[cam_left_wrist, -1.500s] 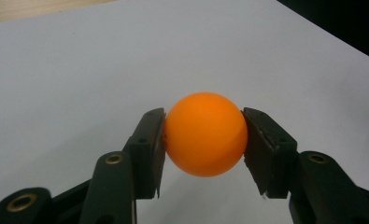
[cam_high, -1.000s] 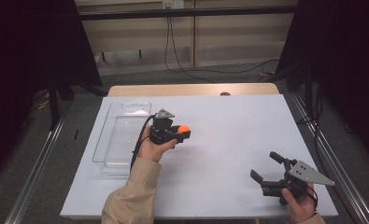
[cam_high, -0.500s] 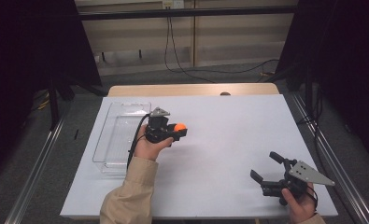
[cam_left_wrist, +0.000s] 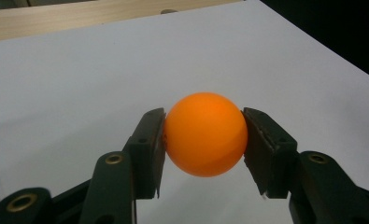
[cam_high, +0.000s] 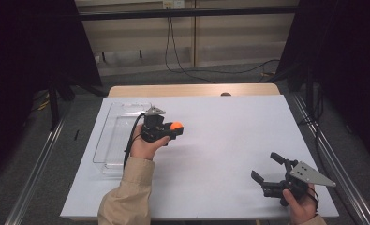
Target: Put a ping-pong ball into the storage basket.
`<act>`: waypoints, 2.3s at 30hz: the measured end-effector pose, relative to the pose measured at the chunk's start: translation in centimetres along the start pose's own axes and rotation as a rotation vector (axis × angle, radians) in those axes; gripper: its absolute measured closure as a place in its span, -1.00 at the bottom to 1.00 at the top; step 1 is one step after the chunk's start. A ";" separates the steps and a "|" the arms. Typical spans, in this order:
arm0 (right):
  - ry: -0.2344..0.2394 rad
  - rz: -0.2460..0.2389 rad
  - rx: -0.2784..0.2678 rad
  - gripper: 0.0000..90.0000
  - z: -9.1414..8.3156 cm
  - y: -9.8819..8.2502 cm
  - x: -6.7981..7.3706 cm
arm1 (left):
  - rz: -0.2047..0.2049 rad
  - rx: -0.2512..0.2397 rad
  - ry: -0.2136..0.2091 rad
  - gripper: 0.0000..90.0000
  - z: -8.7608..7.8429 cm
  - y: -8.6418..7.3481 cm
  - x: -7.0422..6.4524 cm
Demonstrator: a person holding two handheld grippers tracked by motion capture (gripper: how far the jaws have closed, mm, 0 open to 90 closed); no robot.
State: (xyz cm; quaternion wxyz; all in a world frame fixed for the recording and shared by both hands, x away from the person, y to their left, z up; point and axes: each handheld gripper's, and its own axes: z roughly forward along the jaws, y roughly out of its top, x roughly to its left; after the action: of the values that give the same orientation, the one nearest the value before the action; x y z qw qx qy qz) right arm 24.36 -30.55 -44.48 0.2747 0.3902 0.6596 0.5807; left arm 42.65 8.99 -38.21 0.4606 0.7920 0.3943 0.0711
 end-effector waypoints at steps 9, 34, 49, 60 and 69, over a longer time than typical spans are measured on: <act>0.000 0.001 0.000 -0.98 0.0 0.0 0.0 | -0.004 -0.002 0.006 0.13 -0.4 0.1 0.2; 0.000 -0.003 0.003 -0.98 0.1 0.0 0.0 | -0.029 -0.030 0.028 0.13 -1.7 0.3 1.4; 0.001 -0.003 0.003 -0.98 0.1 0.0 0.0 | -0.033 -0.036 0.048 0.13 -2.7 0.3 2.1; 0.002 -0.006 0.003 -0.98 0.0 0.0 0.0 | -0.042 -0.051 0.069 0.13 -3.4 0.4 2.6; 0.002 -0.005 0.003 -0.98 0.1 0.0 0.0 | -0.051 -0.060 0.082 0.13 -3.8 0.3 3.1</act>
State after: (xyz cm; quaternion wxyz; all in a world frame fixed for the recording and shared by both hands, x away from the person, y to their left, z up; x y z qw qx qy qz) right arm 24.40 -30.52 -44.53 0.2752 0.3884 0.6617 0.5793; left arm 43.09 13.68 -36.63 0.4694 0.7639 0.4306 0.1033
